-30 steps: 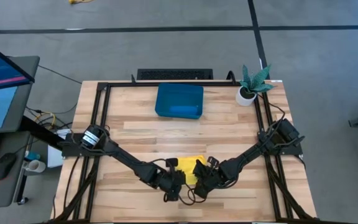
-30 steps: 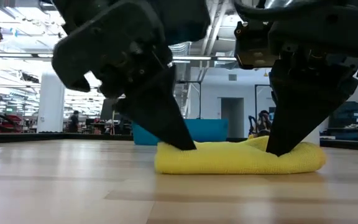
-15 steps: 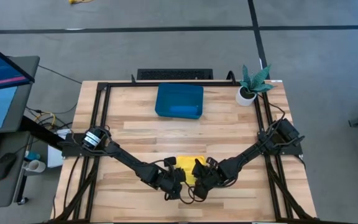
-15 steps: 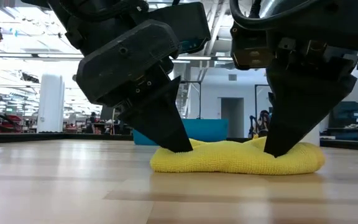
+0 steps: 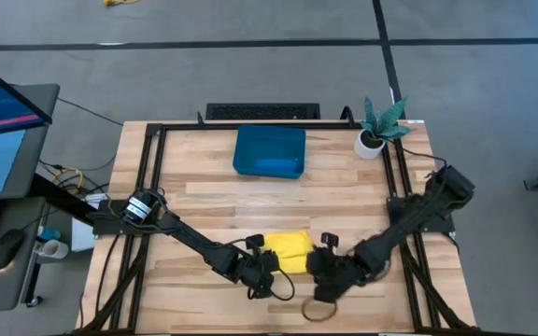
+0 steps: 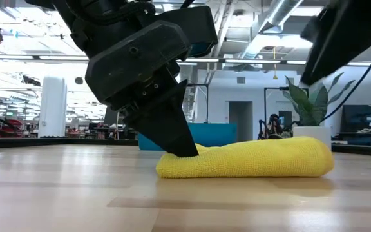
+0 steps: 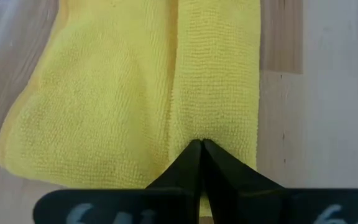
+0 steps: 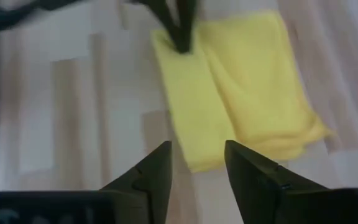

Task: Roll microfiber towels into tight, uniform cylinder then place into a basket
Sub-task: Roll the yellow microfiber cloth

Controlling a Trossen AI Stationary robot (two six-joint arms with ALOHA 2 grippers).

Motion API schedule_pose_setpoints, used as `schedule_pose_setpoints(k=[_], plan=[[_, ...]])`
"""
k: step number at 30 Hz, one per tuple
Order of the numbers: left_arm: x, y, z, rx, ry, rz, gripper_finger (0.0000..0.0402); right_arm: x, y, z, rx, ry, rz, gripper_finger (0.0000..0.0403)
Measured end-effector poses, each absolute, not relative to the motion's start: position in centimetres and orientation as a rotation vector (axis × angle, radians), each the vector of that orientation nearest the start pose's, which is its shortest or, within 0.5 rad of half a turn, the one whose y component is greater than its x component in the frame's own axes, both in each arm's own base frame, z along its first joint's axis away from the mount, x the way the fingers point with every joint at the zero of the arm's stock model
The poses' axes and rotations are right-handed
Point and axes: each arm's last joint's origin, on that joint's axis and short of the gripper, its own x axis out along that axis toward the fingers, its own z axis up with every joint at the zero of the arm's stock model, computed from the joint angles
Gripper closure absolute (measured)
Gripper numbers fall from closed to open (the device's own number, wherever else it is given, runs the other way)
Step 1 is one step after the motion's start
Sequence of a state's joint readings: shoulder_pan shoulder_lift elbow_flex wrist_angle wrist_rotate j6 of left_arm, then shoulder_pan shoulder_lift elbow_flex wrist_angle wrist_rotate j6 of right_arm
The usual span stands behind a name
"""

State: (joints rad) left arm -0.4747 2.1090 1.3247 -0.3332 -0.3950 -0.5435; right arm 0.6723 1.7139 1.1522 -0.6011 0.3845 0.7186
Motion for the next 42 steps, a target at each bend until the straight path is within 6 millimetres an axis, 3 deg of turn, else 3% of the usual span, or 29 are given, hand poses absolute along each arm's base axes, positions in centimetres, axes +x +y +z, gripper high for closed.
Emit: schedule_pose_setpoints(k=[6, 13, 22, 31, 36, 42], plan=[[37.2, -17.9, 11.4, -0.030, 0.991, 0.195, 0.0393, 25.1, 23.5, 19.9, -0.117, 0.883, -0.001, 0.0238], [37.3, -17.7, 11.4, -0.039, 0.996, 0.192, 0.0393, 25.0, 25.5, 17.4, -0.363, 0.847, 0.077, 0.0239], [37.2, -17.7, 11.4, -0.045, 1.003, 0.184, 0.0393, 26.7, 24.5, 13.9, -0.465, 0.936, 0.036, 0.0231], [37.2, -17.7, 11.4, -0.043, 1.004, 0.183, 0.0393, 28.3, 22.8, 11.8, -0.463, 1.019, -0.008, 0.0175], [37.2, -17.7, 11.4, -0.043, 1.005, 0.182, 0.0393, 28.9, 22.1, 11.8, -0.419, 1.041, -0.030, 0.0163], [37.2, -17.7, 11.4, -0.043, 1.005, 0.182, 0.0393, 29.0, 22.0, 13.1, -0.380, 1.037, -0.038, 0.0175]])
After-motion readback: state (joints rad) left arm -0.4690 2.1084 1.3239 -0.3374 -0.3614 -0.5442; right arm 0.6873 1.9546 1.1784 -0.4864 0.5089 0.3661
